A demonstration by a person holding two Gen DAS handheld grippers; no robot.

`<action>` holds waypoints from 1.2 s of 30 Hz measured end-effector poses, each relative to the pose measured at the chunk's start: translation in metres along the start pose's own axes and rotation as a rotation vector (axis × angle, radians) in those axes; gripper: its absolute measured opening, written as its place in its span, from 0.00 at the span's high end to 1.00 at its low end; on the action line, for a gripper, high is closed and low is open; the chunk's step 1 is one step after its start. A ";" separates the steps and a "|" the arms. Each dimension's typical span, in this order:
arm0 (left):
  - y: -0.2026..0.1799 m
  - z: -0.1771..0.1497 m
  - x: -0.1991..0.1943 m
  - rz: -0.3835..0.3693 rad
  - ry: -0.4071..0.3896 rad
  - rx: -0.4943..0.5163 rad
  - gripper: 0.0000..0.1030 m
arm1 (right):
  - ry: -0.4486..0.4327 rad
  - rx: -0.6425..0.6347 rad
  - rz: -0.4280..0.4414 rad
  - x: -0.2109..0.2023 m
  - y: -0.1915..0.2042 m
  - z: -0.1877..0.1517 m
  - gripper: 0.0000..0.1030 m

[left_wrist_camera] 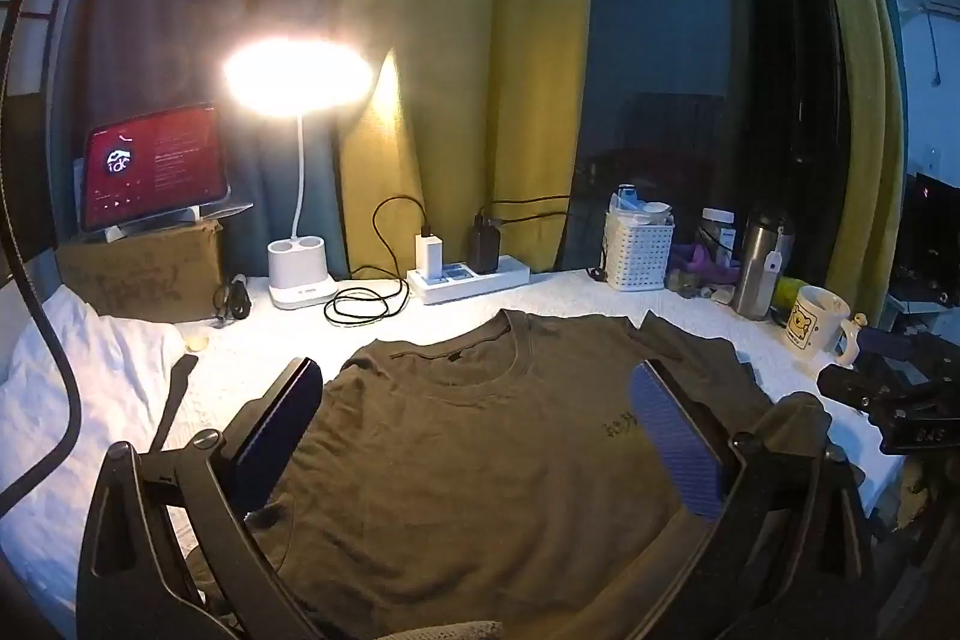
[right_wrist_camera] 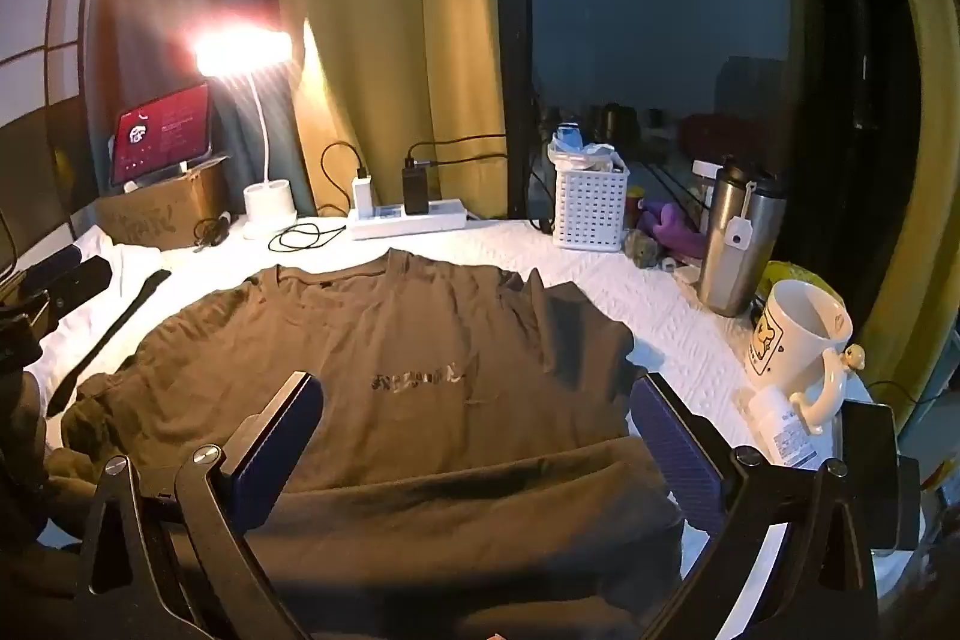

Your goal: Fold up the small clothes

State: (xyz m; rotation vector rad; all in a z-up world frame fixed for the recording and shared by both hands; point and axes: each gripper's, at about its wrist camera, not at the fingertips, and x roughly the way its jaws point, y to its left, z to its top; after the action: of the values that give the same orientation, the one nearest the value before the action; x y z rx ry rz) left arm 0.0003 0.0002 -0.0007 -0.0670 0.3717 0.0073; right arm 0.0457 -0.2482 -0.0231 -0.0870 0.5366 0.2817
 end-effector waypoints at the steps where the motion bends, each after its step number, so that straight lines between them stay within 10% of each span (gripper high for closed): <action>1: 0.000 -0.001 0.001 -0.003 0.005 -0.001 0.02 | -0.004 -0.002 0.000 0.000 0.000 0.000 0.00; 36: -0.007 0.001 -0.002 0.006 0.000 0.000 0.02 | 0.008 -0.003 -0.001 0.001 0.002 0.002 0.00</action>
State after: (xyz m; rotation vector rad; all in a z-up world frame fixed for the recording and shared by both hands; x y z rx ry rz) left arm -0.0014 -0.0071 0.0017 -0.0654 0.3721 0.0133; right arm 0.0467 -0.2455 -0.0214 -0.0911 0.5438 0.2810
